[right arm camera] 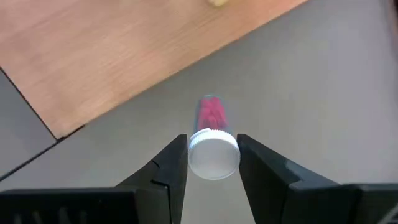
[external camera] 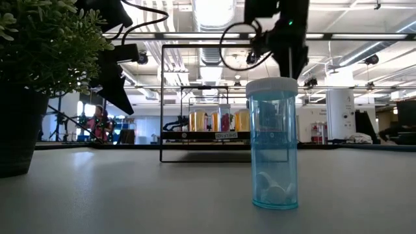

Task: Pick and place medicine bottles onto shelf by color
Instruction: Put the right blue pill bottle on the shelf aligned with the other blue pill bottle

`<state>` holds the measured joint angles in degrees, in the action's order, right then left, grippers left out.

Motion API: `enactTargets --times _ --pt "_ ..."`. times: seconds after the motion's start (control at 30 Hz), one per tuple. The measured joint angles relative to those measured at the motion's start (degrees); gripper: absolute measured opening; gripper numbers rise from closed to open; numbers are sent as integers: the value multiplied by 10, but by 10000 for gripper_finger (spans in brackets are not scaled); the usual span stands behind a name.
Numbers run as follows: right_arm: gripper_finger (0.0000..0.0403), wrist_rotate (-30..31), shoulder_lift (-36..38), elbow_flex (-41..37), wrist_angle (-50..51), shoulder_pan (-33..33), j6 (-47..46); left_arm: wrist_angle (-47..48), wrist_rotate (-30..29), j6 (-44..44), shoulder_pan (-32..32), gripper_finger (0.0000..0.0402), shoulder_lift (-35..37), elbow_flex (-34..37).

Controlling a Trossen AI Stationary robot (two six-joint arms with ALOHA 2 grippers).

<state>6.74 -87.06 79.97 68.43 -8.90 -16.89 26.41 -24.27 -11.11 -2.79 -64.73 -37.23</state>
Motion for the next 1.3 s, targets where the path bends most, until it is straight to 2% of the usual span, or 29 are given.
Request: enactTargets --times 0.5,0.63,1.3 --pt "121 -15 -131 103 -7 -15 93 19 0 -5 0 219 0 1" --pt "123 -43 -151 116 -8 -16 103 29 0 -6 0 219 0 2" --pt "122 -58 -165 119 -46 -16 109 29 0 -5 0 219 0 2"
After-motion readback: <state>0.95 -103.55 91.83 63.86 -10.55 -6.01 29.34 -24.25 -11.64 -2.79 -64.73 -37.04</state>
